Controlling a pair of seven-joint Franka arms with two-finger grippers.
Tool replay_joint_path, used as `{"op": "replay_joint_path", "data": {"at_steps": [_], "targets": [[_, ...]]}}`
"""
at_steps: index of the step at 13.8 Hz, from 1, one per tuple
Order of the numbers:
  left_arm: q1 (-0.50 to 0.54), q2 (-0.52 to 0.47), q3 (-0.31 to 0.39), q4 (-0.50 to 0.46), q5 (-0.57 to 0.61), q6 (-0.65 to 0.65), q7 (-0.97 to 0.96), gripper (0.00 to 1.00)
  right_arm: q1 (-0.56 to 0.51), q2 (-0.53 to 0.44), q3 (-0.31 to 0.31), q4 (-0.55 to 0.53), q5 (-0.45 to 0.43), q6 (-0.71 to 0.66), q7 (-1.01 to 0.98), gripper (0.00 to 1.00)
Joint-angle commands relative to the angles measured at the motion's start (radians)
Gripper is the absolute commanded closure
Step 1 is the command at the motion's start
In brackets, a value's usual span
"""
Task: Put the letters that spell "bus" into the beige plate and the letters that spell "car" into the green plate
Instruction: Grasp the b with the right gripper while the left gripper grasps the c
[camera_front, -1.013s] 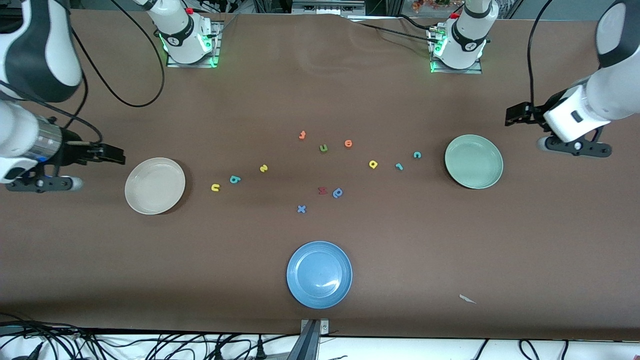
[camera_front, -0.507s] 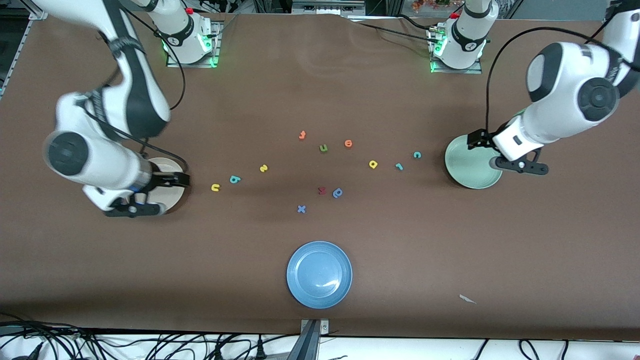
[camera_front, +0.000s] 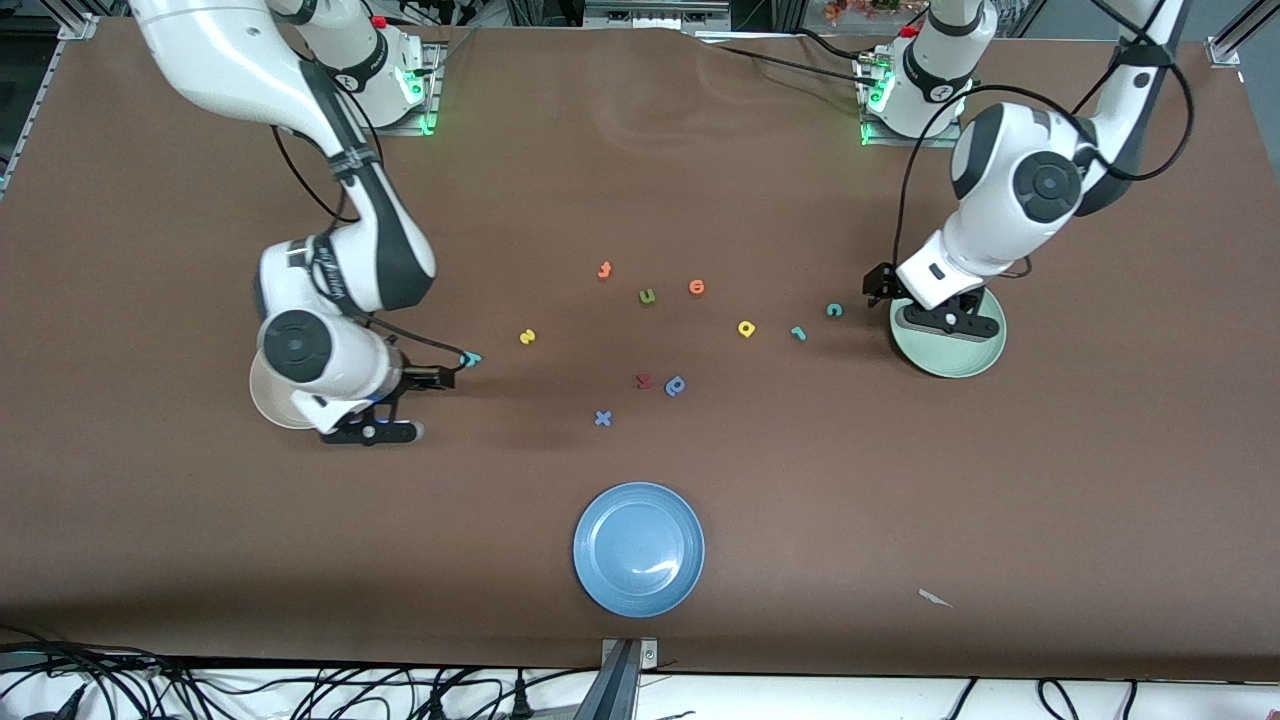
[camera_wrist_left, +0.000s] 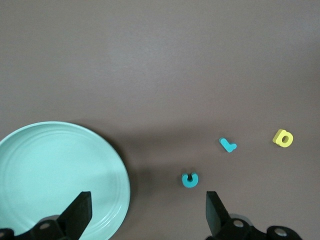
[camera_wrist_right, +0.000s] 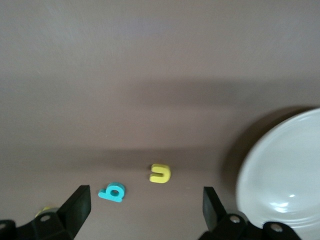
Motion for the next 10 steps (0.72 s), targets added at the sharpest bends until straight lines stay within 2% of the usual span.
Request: {"op": "replay_joint_path", "data": {"at_steps": [1,4,7,10], "targets": [[-0.018,0.05,0.002,-0.028,-0.032,0.08,0.001,0.0,0.046,-0.021,-0.003,-0.079,0.0,0.034,0.144,0.01],[-0.035,0.129,0.002,-0.039,-0.032,0.148,0.001,0.0,0.081,-0.011,-0.003,-0.099,0.0,0.053,0.257,0.02],[-0.08,0.171,0.003,-0.039,-0.023,0.148,-0.002,0.0,0.09,-0.006,-0.001,-0.151,0.0,0.151,0.343,0.02],[-0.09,0.226,0.003,-0.06,-0.015,0.217,-0.002,0.0,0.101,-0.006,-0.001,-0.178,0.0,0.194,0.38,0.02]]}}
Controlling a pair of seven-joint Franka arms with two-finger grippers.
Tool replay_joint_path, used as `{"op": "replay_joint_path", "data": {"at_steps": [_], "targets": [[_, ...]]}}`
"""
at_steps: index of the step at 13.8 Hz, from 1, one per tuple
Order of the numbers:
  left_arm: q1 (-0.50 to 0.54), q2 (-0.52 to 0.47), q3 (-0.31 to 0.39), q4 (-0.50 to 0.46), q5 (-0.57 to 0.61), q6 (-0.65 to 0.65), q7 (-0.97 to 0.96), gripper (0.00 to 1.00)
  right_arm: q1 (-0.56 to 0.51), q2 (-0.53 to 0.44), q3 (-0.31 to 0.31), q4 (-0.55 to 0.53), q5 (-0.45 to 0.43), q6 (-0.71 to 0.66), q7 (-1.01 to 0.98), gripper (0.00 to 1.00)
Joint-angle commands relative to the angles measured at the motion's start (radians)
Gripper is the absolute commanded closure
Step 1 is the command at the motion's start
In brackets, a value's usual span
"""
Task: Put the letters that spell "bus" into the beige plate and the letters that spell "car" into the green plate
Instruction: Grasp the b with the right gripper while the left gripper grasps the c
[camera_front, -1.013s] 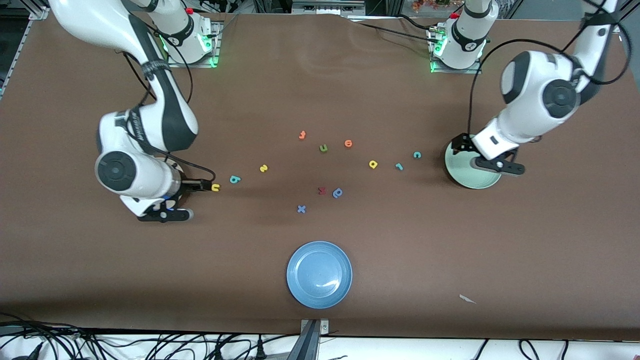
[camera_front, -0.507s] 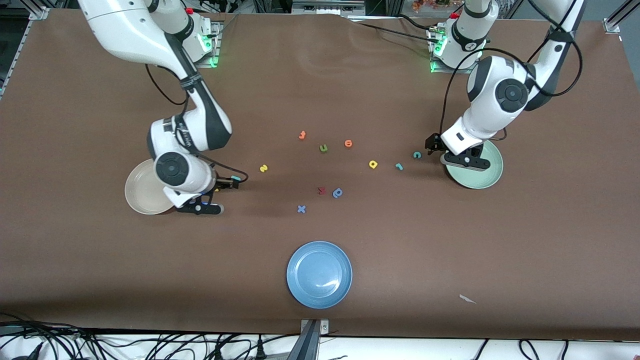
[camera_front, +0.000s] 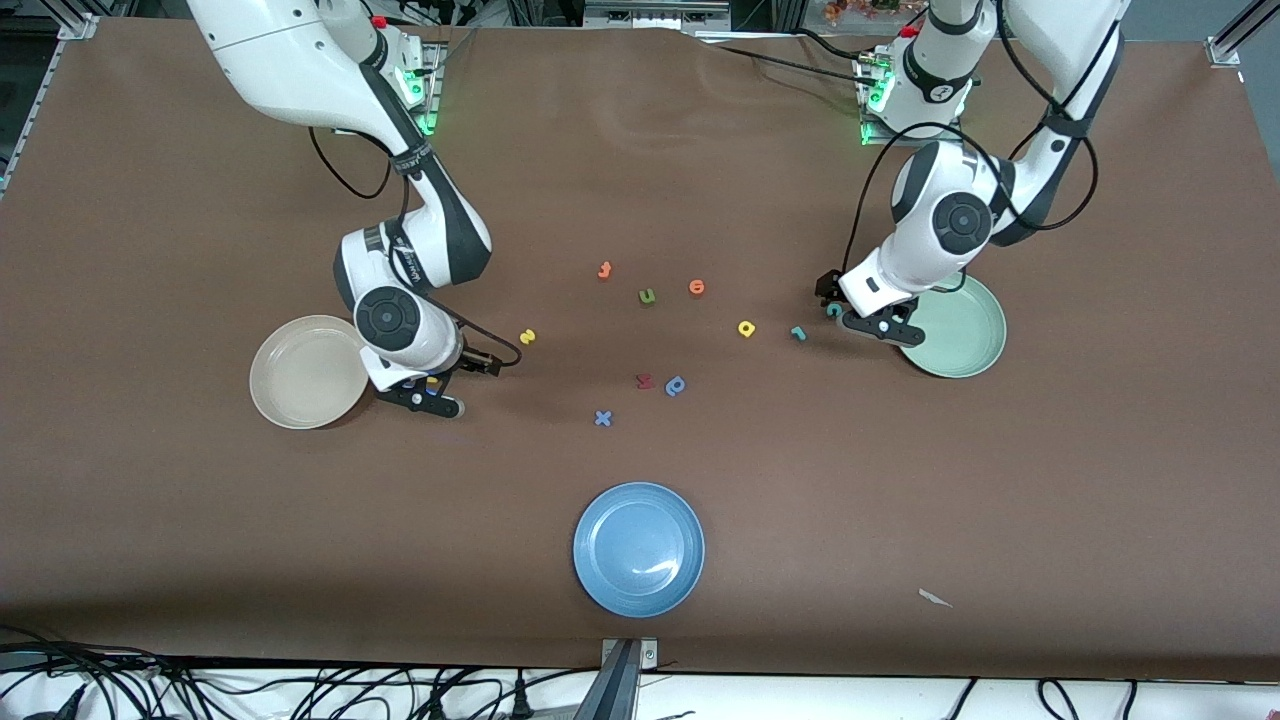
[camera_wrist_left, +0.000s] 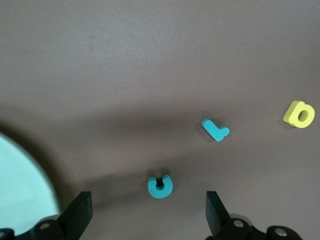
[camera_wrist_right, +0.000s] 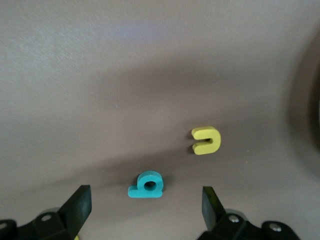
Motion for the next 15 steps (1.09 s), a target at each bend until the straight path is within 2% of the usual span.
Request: {"op": "replay_joint_path", "data": {"at_steps": [1,3,5,6,7,10,11,12,15], "targets": [[-0.009,0.033,0.004,-0.021,-0.014,0.053,0.004,0.0,0.01,-0.012,-0.002,-0.029,0.001,0.031,0.032,0.02],[-0.009,0.036,0.004,-0.021,-0.014,0.054,0.004,0.0,0.01,-0.004,-0.002,-0.029,0.001,0.032,0.048,0.04],[-0.009,0.049,0.004,-0.024,-0.014,0.076,0.004,0.0,0.008,-0.003,-0.002,-0.03,0.001,0.037,0.049,0.2],[-0.009,0.059,0.004,-0.036,-0.014,0.097,0.004,0.05,0.008,0.002,-0.002,-0.03,0.001,0.037,0.049,0.28],[-0.009,0.06,0.004,-0.05,-0.014,0.119,0.004,0.06,0.008,0.008,-0.001,-0.032,0.001,0.04,0.052,0.32],[-0.012,0.062,0.004,-0.053,-0.014,0.119,0.004,0.04,0.008,0.016,-0.001,-0.055,0.001,0.084,0.052,0.32],[-0.012,0.066,0.004,-0.053,-0.014,0.12,0.004,0.12,0.008,0.016,-0.002,-0.058,0.001,0.09,0.052,0.32],[-0.012,0.066,0.004,-0.053,-0.014,0.12,0.004,0.26,0.008,0.017,-0.001,-0.058,0.001,0.092,0.052,0.32],[-0.012,0.063,0.004,-0.059,-0.012,0.12,0.006,0.55,0.01,0.023,0.001,-0.058,0.001,0.1,0.054,0.34]]}}
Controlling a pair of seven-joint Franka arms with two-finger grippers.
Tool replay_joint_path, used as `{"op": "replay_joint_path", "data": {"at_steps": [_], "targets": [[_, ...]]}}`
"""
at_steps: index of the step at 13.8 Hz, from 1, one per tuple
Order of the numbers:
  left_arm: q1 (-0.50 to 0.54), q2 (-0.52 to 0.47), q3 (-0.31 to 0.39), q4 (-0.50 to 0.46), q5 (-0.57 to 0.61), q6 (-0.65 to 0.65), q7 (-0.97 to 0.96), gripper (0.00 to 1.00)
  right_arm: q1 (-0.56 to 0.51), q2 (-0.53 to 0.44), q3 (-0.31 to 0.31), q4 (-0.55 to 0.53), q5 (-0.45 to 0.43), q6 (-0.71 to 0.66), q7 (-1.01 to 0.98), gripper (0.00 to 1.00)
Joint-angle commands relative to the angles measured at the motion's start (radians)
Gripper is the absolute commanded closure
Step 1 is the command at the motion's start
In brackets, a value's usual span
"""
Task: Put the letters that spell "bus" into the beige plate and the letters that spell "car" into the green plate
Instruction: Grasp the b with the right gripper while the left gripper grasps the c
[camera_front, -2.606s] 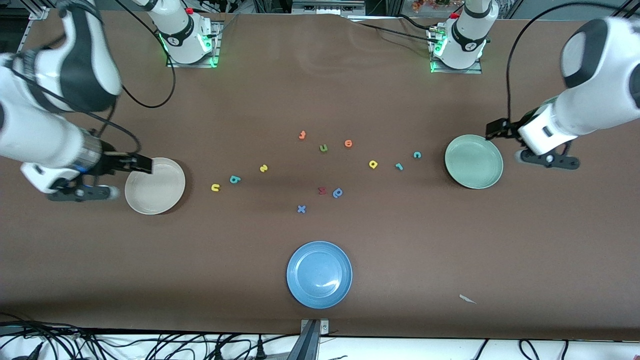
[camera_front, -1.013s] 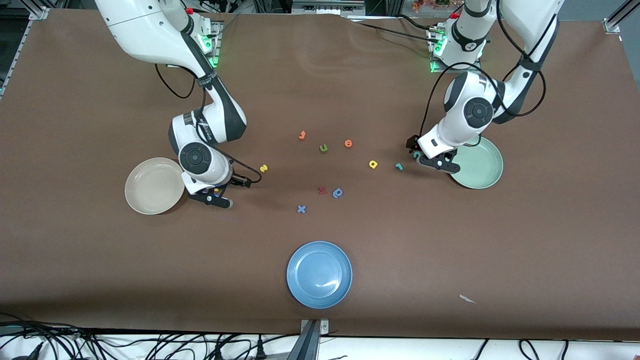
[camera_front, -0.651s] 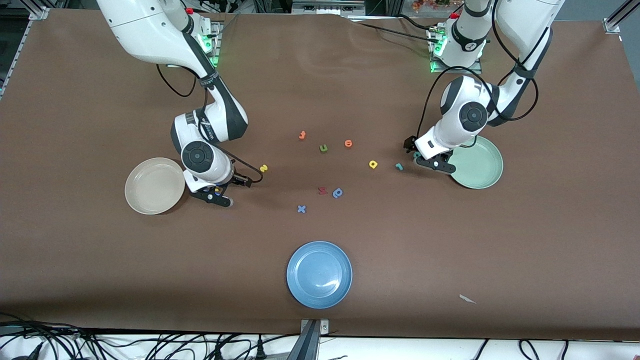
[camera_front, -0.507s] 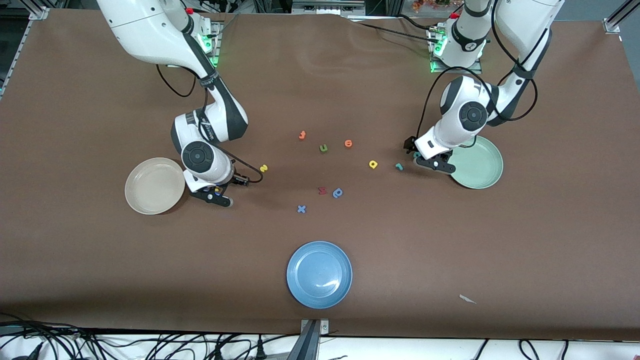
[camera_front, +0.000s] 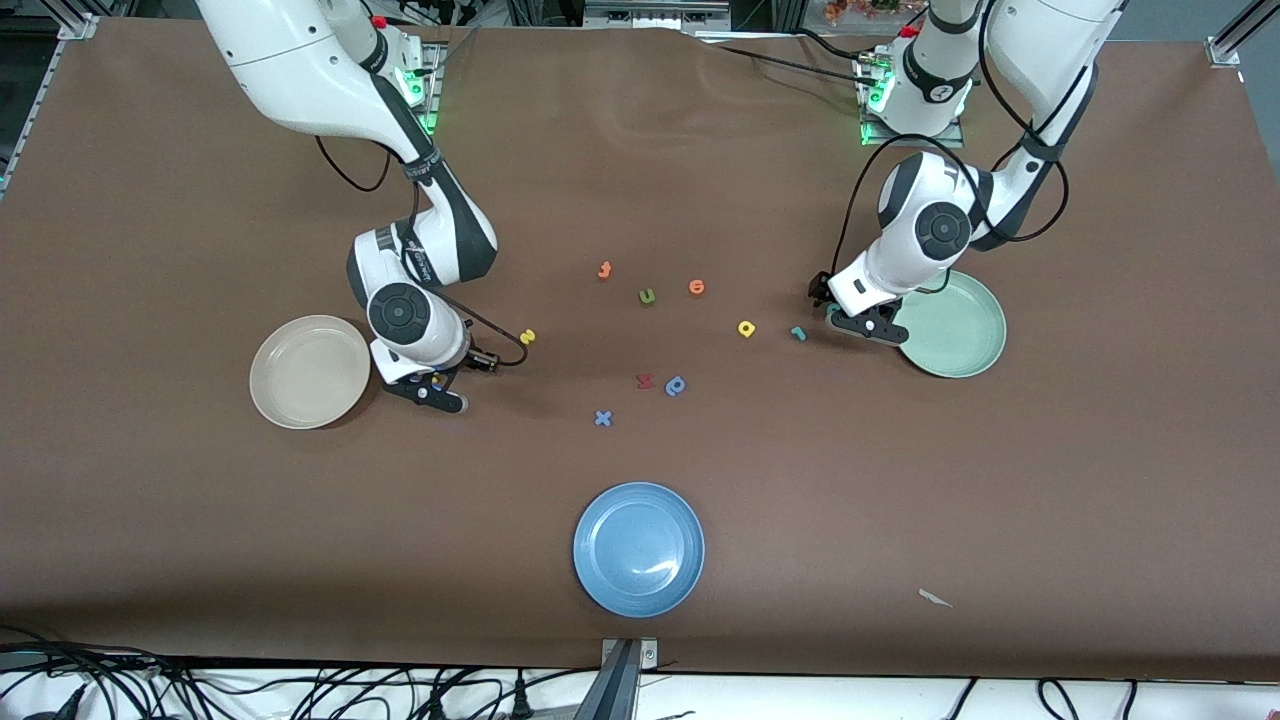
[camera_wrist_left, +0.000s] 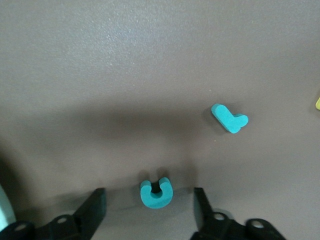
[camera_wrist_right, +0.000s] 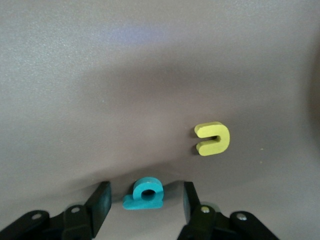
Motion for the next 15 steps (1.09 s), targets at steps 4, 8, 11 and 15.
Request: {"op": "replay_joint_path", "data": {"at_steps": [4,8,11,15], "targets": [[-0.009,-0.008,0.002,-0.018,0.029,0.011,0.006,0.93,0.005,0.003,0.001,-0.017,0.001,0.025,0.015,0.42],[0.002,-0.046,0.005,-0.018,0.037,-0.008,0.007,1.0,0.005,0.003,0.001,-0.017,0.001,0.025,0.015,0.45],[0.054,-0.184,0.006,-0.001,0.04,-0.164,0.015,1.0,0.005,0.003,0.001,-0.017,0.001,0.027,0.015,0.46],[0.14,-0.282,0.011,0.016,0.211,-0.245,0.049,1.0,0.005,0.003,0.001,-0.017,0.001,0.025,0.014,0.62]]}}
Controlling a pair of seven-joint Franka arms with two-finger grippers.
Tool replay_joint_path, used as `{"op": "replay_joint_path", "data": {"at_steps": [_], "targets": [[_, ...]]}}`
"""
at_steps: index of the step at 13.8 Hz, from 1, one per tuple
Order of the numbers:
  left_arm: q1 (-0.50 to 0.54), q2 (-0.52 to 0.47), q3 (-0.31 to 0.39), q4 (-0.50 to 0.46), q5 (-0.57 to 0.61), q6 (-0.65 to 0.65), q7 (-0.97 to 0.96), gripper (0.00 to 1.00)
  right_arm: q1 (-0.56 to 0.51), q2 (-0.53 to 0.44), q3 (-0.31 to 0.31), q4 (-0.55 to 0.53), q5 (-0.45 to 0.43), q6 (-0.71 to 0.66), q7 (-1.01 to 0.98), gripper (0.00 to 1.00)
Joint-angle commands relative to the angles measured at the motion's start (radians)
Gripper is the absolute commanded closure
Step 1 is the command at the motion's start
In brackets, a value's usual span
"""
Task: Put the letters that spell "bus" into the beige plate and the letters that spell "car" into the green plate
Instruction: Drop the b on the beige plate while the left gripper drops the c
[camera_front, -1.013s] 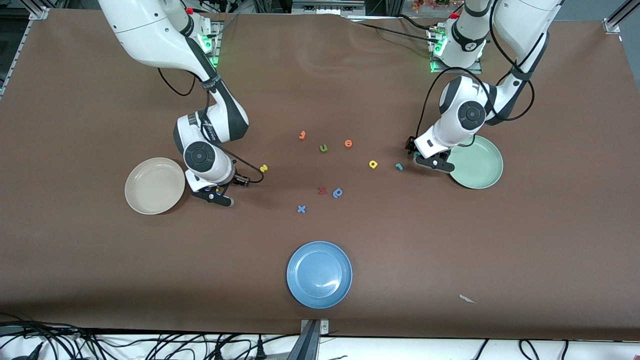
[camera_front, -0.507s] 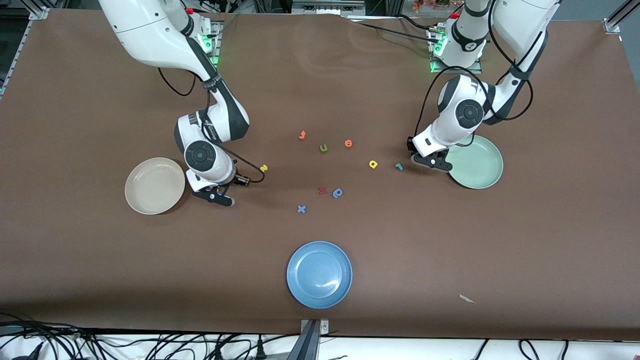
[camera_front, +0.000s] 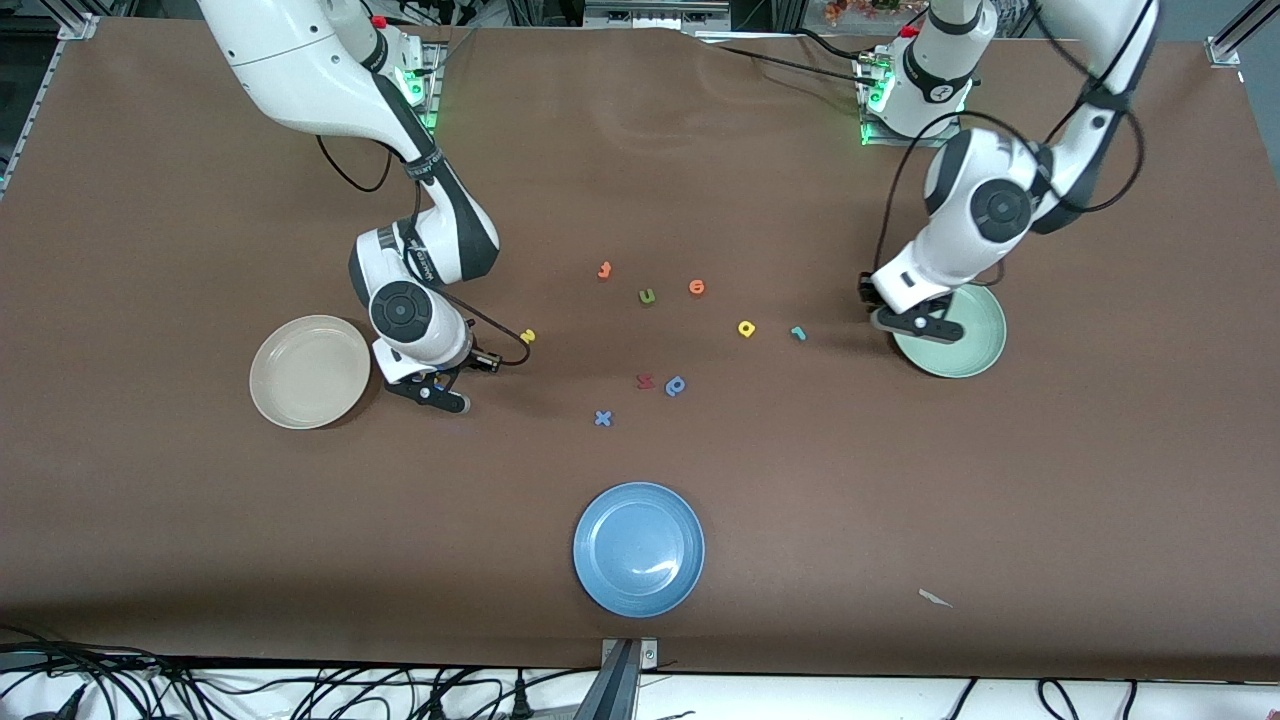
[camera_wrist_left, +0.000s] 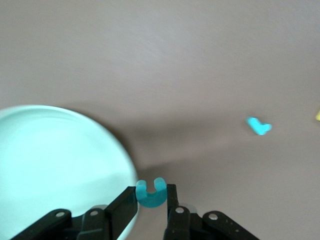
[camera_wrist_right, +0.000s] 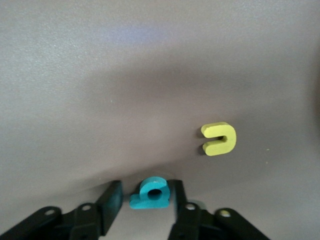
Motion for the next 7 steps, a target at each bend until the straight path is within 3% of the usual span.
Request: {"op": "replay_joint_path", "data": {"at_steps": [1,5,7], "targets": [[0.06,-0.052,0.006,-0.014,0.114,-0.025,0.038,1.0,0.003,0.005,-0.003,-0.016,0.0,0.012,0.012,0.65],[0.12,-0.001,0.006,-0.021,0.148,0.003,0.046,1.0,0.003,0.003,-0.003,-0.013,0.0,0.008,0.011,0.8],[0.143,0.034,0.006,-0.023,0.148,0.04,0.053,0.86,0.003,-0.006,-0.004,-0.003,0.0,-0.001,-0.003,0.8]]}}
